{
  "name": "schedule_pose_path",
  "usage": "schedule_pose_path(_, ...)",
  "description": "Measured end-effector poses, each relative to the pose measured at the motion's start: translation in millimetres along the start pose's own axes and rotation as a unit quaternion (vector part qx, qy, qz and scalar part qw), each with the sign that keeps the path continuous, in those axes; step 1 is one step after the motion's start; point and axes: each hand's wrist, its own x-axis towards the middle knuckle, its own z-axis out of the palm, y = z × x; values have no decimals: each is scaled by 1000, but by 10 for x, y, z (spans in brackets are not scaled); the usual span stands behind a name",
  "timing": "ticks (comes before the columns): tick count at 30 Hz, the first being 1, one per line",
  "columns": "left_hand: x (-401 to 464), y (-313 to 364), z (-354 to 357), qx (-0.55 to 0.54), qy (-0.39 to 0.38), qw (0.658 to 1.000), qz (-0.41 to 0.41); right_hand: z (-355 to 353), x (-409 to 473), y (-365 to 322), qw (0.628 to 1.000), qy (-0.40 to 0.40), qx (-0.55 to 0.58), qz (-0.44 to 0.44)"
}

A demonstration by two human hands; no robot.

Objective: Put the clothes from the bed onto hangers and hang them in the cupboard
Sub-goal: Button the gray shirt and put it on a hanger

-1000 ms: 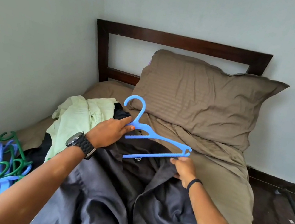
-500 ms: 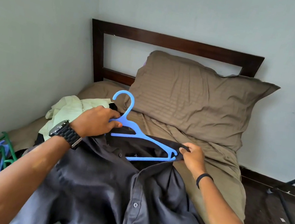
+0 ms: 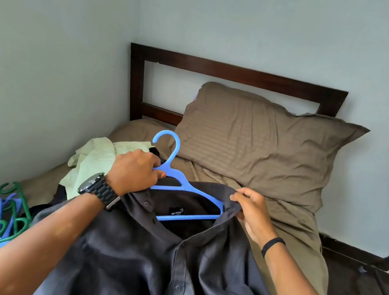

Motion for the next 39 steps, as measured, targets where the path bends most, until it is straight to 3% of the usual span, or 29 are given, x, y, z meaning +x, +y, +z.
schedule_pose_path(4,20,46,72,-88,45,995,-12,149,-128,-158,989,-107,89,43)
schedule_pose_path(10,127,108,281,-219,59,973,43,514,-323,-239,975,-219,-28,4)
schedule_pose_path(12,193,111,336,-216,60,974,41,623,-307,-216,971,-209,-117,-20)
schedule_pose_path(16,368,41,474,-170,36,985,1,695,-181,-8,960,-102,-256,-40)
schedule_pose_path(19,481,-35,614,-97,-2,994,-46,747,-102,148,980,-50,-194,-1)
schedule_pose_path(23,521,-112,877,-57,-37,996,-63,863,-28,288,989,-39,-116,88)
schedule_pose_path(28,459,-158,1049,-82,40,996,-25,958,62,467,985,-48,-31,164)
schedule_pose_path(34,452,-303,1058,-32,-197,980,-14,1002,93,524,973,-95,-33,206)
schedule_pose_path(37,574,-328,1095,-93,-208,974,15,1026,124,513,977,-72,37,195)
schedule_pose_path(39,608,-318,1119,-95,-159,982,33,1006,151,463,976,-56,101,185)
